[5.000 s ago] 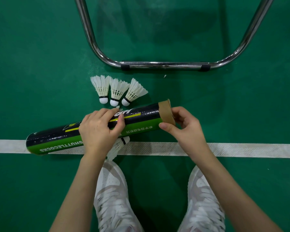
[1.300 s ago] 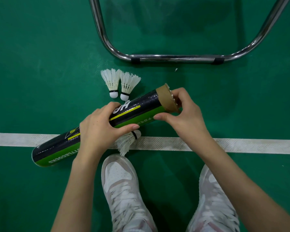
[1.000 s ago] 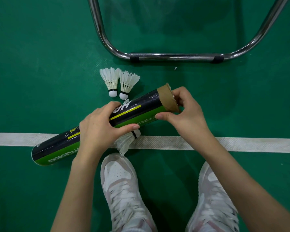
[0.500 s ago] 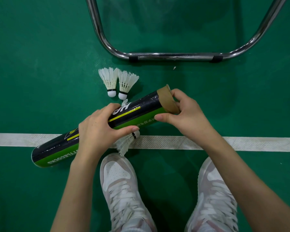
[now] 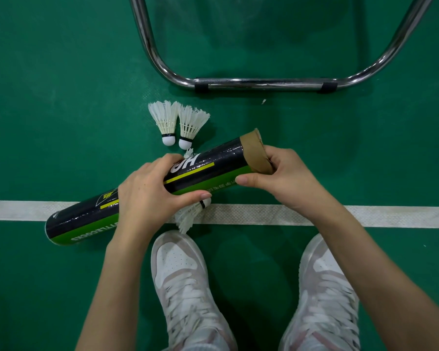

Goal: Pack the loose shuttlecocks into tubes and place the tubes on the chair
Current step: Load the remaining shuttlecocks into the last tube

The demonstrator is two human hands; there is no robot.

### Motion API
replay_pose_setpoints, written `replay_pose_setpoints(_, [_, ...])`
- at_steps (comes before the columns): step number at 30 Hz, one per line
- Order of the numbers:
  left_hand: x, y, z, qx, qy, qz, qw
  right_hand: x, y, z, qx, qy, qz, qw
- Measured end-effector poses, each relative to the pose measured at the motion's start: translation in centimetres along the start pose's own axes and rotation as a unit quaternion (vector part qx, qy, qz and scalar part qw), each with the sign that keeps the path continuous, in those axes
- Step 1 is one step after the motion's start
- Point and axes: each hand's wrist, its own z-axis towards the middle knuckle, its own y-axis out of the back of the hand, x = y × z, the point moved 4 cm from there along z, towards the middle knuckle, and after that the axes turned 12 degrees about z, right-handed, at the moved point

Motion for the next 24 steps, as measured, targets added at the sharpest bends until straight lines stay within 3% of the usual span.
replay_pose_setpoints(8, [0.1,0.0,-0.1,-0.012,-0.005,0.003,1.000,-0.3,-0.2,0.7,0.046,-0.016,-0.018,0.999])
replay_pose_setpoints(14, [1.8,-0.3,0.3,-0.025,0.009,0.001,1.000,-1.3,0.1,0.2,-0.017,0.020,-0.109,0.994])
replay_pose_setpoints(19, [3.8,-0.7,0.5,-0.038,0.032,0.000,0.999,-3.5,-0.1,0.1,-0.095,0.047,-0.070,0.992])
replay_pose_setpoints(22, [4.7,-0.5,0.5,-0.046,0.051,-0.005,0.998,-5.5,-0.4,0.8,-0.117,0.005,-0.093,0.989])
replay_pose_setpoints(24, [5.0,-0.5,0.6,-0.050,0.063,-0.009,0.997,-6.9,-0.6,1.3,-0.086,-0.037,-0.110,0.990])
